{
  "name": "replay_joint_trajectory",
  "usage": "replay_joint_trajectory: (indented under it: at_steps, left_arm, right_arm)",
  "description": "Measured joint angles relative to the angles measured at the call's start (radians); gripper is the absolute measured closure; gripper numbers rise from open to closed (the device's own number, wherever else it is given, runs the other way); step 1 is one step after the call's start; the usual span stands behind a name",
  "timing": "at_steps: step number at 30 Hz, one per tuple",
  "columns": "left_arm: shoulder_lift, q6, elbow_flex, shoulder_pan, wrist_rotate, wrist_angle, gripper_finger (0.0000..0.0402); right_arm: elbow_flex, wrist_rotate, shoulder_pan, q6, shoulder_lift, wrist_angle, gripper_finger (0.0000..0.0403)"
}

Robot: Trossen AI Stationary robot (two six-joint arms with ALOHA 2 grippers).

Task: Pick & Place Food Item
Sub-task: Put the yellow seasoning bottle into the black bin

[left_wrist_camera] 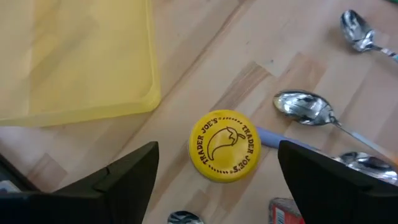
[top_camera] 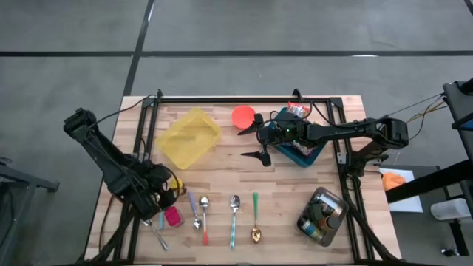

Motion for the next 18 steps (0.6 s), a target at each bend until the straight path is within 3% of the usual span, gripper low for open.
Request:
replay_joint_trajectory:
  at_steps: [6, 18]
  left_arm:
    - [0.008, -0.061, -0.002, 0.0, -0.067, -0.022, 0.0068]
    - [0.008, -0.061, -0.004, 0.0, -0.071, 0.027, 0.0068]
  right_arm:
    - [0.0, 0.0, 0.0, 0.0, 0.0, 0.0, 0.004]
    - [0.0, 0.0, 0.0, 0.0, 0.0, 0.0, 0.004]
